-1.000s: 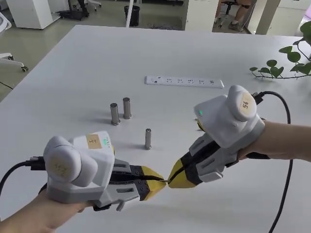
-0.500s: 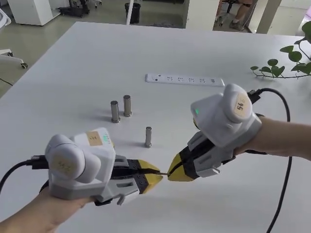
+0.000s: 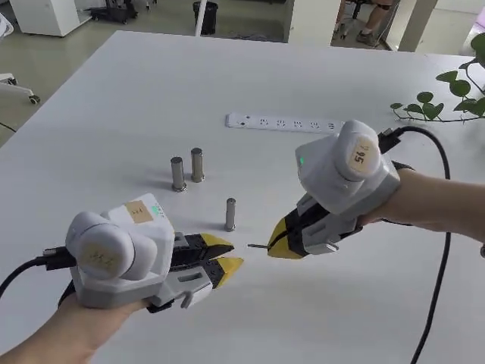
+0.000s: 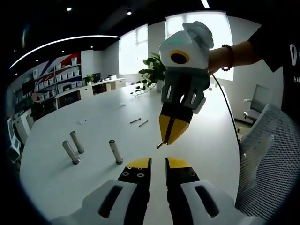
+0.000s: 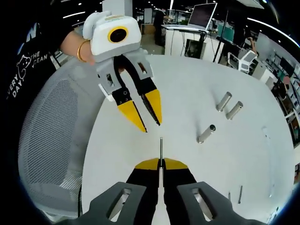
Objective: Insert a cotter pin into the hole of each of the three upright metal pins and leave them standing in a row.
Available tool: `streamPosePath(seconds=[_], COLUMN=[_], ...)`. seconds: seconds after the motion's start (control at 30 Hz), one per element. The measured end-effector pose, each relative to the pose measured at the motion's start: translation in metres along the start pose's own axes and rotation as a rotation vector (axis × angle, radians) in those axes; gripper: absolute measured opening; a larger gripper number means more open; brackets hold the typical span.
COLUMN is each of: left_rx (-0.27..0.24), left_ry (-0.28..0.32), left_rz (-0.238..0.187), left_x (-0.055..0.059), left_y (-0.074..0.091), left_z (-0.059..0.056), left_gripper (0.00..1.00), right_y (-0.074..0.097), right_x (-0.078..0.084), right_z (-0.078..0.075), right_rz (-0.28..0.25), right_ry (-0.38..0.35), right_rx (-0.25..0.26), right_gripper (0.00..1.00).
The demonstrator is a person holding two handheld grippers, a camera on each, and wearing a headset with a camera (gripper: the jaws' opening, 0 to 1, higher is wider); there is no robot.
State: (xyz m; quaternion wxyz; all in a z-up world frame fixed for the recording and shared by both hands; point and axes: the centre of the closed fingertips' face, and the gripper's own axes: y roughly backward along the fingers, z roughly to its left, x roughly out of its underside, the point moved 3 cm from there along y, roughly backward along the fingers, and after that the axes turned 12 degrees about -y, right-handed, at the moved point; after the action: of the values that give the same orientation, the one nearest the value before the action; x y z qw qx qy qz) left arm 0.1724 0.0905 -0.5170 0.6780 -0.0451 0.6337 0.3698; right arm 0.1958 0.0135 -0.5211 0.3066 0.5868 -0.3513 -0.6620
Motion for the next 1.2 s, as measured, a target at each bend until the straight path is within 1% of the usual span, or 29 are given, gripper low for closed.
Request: streamPosePath(seconds=[0.13,0.27,0.33,0.4,0.47,0.57,0.63,0.7,0.73,0.8,0.93,1.03,1.1,1.2], left_rx=[-0.040,-0.080,-0.114,-0.127,-0.145,-0.169,-0.181,-0.191,-0.196,-0.205,-0.223,-0.234,-0.238,-0.239], left_ry=[0.012,0.040,0.066,0.074,0.082,0.096,0.105,0.126,0.133,0.149,0.158,0.161,0.167,0.167], left_rz=[0.018,0.019,0.009,0.006,0.008,0.013,0.013,0.017,0.024,0.028,0.041,0.063,0.064,0.068], left_x=[0.005,0.007,0.007,0.008,0.010,0.013,0.016,0.019,0.021,0.024,0.030,0.033,0.035,0.035], left_y=[-0.004,-0.006,-0.009,-0.011,-0.014,-0.019,-0.022,-0.025,-0.027,-0.031,-0.037,-0.043,-0.046,-0.050], left_z=[0.009,0.018,0.025,0.029,0.034,0.041,0.046,0.049,0.051,0.054,0.060,0.065,0.067,0.069], left_gripper=[0.11,0.11,0.12,0.15,0.15,0.15,0.15,0.15,0.15,0.15,0.15,0.15,0.15,0.15], right_y=[-0.002,-0.004,-0.006,-0.007,-0.007,-0.007,-0.009,-0.012,-0.015,-0.017,-0.020,-0.023,-0.024,-0.025], right_x=[-0.001,-0.002,-0.002,-0.003,-0.004,-0.007,-0.007,-0.006,-0.006,-0.007,-0.008,-0.009,-0.008,-0.008], right_z=[-0.008,-0.012,-0.016,-0.020,-0.025,-0.035,-0.038,-0.044,-0.047,-0.049,-0.053,-0.057,-0.059,-0.061], right_rz=[0.011,0.013,0.019,0.014,0.014,0.008,0.013,0.020,0.022,0.023,0.028,0.033,0.044,0.054], right_ry=[-0.003,-0.009,-0.010,-0.025,-0.022,-0.041,-0.041,-0.047,-0.049,-0.050,-0.051,-0.064,-0.057,-0.049], right_rx=[0.018,0.018,0.026,0.035,0.046,0.058,0.063,0.072,0.072,0.075,0.079,0.091,0.103,0.104], right_gripper=[0.00,0.00,0.00,0.00,0.00,0.00,0.00,0.00,0.00,0.00,0.00,0.00,0.00,0.00])
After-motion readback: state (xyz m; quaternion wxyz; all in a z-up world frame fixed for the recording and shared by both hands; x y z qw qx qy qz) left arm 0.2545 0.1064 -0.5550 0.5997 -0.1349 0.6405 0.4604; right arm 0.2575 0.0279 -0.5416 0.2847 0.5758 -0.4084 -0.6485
